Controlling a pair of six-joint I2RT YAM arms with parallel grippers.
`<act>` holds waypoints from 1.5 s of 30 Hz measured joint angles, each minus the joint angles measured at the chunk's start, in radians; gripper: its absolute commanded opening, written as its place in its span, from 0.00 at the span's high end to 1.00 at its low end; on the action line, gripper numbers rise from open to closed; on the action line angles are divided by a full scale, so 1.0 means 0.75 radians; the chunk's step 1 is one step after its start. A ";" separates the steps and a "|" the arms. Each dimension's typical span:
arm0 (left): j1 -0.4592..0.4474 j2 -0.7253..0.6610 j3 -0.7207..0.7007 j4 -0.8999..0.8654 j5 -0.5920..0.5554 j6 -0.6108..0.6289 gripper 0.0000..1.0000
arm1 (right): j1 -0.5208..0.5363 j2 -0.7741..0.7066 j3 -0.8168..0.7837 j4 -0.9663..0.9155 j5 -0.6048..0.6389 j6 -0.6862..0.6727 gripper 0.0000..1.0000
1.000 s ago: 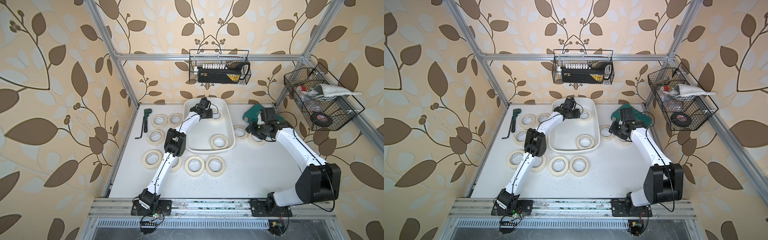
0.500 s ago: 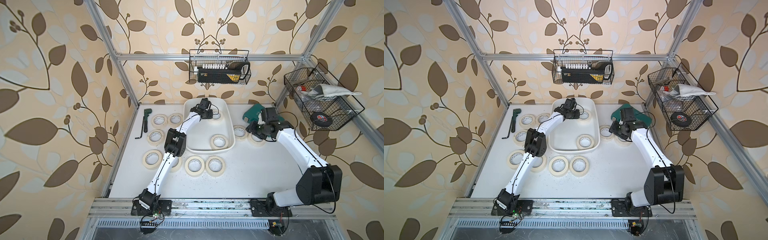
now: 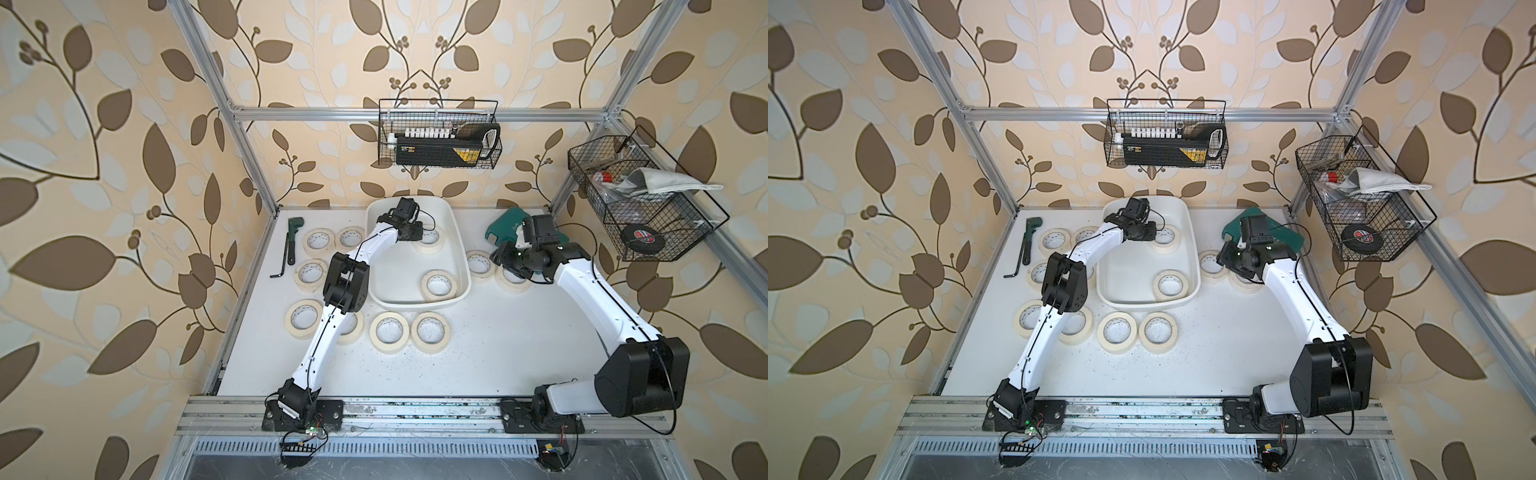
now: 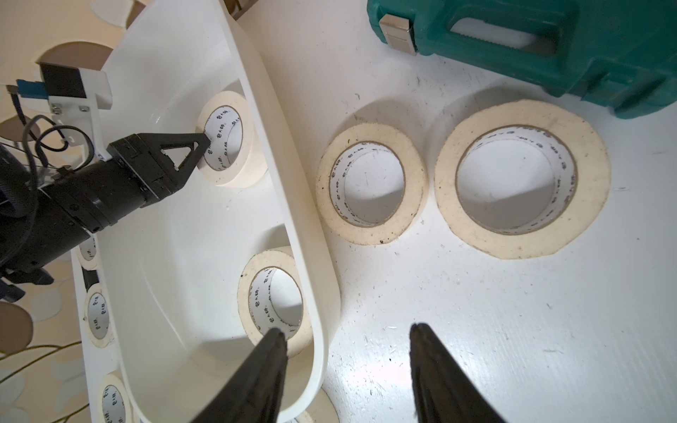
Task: Take out the art tape in the storage box
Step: Pick up the art tape from the storage box, then place the art tape at the center of the board.
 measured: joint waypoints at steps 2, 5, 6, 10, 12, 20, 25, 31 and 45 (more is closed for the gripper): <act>0.000 -0.035 -0.040 -0.031 -0.001 0.011 0.94 | 0.006 0.000 0.000 -0.002 -0.007 0.001 0.43; 0.000 -0.087 -0.090 -0.091 -0.001 0.031 0.96 | 0.019 0.002 0.007 -0.015 -0.025 0.000 0.43; 0.000 -0.108 -0.107 -0.117 -0.002 0.036 0.97 | 0.026 0.005 0.017 -0.026 -0.030 -0.001 0.43; -0.001 -0.192 -0.174 -0.191 -0.006 0.062 0.98 | 0.064 0.027 0.079 -0.049 -0.041 -0.009 0.43; -0.002 -0.250 -0.218 -0.219 -0.009 0.070 1.00 | 0.087 0.038 0.113 -0.057 -0.041 -0.012 0.43; -0.044 -0.542 -0.432 -0.251 -0.071 0.110 1.00 | 0.176 0.119 0.231 -0.089 -0.044 -0.022 0.42; -0.134 -0.725 -0.605 -0.226 -0.142 0.135 1.00 | 0.247 0.205 0.312 -0.110 -0.043 -0.026 0.42; -0.255 -0.840 -0.733 -0.179 -0.224 0.151 1.00 | 0.328 0.274 0.374 -0.130 -0.026 -0.038 0.40; -0.307 -0.939 -0.825 -0.135 -0.246 0.145 1.00 | 0.373 0.360 0.374 -0.131 0.006 -0.052 0.39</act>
